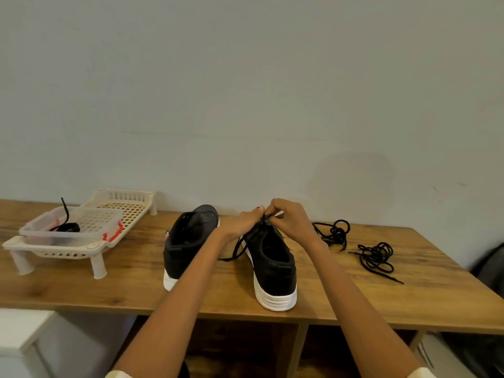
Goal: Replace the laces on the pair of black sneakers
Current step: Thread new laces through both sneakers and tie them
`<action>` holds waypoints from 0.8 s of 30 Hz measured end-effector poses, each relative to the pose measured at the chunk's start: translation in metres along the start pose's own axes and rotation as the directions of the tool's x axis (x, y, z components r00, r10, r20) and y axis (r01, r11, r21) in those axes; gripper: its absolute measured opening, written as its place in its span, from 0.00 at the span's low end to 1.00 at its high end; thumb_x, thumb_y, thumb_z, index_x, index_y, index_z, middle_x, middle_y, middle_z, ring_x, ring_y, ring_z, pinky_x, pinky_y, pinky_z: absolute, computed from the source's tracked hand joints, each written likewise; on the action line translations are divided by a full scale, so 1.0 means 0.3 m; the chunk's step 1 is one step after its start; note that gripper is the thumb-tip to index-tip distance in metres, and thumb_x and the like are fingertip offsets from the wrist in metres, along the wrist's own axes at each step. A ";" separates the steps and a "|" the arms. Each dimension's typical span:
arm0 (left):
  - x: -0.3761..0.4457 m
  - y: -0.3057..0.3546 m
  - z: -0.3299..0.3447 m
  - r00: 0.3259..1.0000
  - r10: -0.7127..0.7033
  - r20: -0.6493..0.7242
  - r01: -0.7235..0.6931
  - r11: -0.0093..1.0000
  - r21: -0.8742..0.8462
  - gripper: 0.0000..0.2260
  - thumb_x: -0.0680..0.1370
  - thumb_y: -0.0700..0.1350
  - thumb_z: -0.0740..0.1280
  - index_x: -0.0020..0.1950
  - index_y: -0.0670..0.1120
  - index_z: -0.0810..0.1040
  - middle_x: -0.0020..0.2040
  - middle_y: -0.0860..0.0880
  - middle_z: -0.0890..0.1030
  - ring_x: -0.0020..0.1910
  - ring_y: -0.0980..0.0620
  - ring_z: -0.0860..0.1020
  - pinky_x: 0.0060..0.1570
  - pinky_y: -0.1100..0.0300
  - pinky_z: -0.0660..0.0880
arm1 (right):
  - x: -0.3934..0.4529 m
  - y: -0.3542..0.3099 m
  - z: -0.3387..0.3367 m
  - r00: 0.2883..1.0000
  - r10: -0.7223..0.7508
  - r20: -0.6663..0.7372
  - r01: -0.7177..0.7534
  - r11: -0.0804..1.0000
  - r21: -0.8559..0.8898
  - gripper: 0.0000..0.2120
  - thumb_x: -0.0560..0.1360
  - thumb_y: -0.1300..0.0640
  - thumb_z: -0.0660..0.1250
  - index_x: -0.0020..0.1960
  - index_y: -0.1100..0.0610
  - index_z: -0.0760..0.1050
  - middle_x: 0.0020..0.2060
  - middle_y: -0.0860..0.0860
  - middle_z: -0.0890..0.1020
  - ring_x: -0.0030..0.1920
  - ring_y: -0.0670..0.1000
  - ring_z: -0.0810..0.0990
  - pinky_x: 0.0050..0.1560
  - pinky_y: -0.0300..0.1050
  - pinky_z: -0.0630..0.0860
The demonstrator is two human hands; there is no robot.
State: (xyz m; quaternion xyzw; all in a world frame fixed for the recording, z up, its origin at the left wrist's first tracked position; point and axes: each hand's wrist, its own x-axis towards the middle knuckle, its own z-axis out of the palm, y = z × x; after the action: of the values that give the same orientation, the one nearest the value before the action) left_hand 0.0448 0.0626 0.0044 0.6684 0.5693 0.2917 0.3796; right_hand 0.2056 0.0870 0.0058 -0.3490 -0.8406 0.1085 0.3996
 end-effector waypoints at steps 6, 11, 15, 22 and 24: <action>0.037 0.023 -0.050 0.847 -0.313 -0.431 -0.237 0.503 -0.831 0.24 0.82 0.55 0.55 0.75 0.46 0.59 0.67 0.45 0.68 0.69 0.43 0.67 0.66 0.48 0.65 | -0.002 0.008 -0.003 0.998 0.058 0.015 -0.060 0.990 0.125 0.07 0.70 0.70 0.68 0.40 0.59 0.79 0.38 0.49 0.82 0.43 0.43 0.81 0.43 0.30 0.76; -0.006 -0.033 -0.116 0.875 -0.234 -0.423 -0.361 0.267 -0.893 0.10 0.81 0.41 0.60 0.60 0.40 0.71 0.31 0.49 0.69 0.22 0.55 0.67 0.23 0.64 0.68 | -0.012 0.024 -0.025 0.995 0.099 0.034 -0.104 0.968 0.227 0.06 0.70 0.67 0.72 0.39 0.57 0.80 0.36 0.45 0.82 0.41 0.37 0.80 0.41 0.28 0.74; -0.025 -0.005 -0.116 0.898 0.184 -0.399 -0.259 0.955 -0.143 0.08 0.80 0.45 0.64 0.50 0.47 0.82 0.36 0.57 0.77 0.32 0.63 0.73 0.32 0.71 0.69 | -0.015 0.023 -0.034 0.983 0.159 0.094 -0.181 0.936 0.301 0.04 0.71 0.62 0.73 0.40 0.55 0.80 0.37 0.46 0.83 0.41 0.37 0.80 0.44 0.27 0.73; -0.031 -0.040 -0.117 0.974 0.220 -0.060 -0.192 0.934 0.303 0.07 0.74 0.45 0.71 0.47 0.42 0.84 0.45 0.48 0.84 0.41 0.60 0.79 0.43 0.69 0.73 | -0.044 0.038 -0.072 0.922 0.365 0.126 -0.373 0.760 0.533 0.04 0.73 0.61 0.71 0.44 0.62 0.78 0.40 0.53 0.83 0.41 0.45 0.82 0.40 0.38 0.79; -0.041 -0.037 -0.122 0.982 0.186 -0.027 -0.171 0.944 0.284 0.08 0.75 0.44 0.71 0.48 0.40 0.84 0.42 0.49 0.83 0.34 0.65 0.77 0.36 0.73 0.70 | -0.064 0.047 -0.079 0.901 0.407 0.149 -0.407 0.677 0.613 0.02 0.74 0.63 0.69 0.45 0.62 0.77 0.42 0.55 0.84 0.39 0.48 0.82 0.38 0.39 0.79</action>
State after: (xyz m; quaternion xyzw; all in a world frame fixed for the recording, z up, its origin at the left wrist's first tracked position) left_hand 0.0065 0.0577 0.0155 0.7561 0.5519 0.2591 0.2377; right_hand 0.2388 0.0820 0.0034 -0.3727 -0.6560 0.4695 0.4586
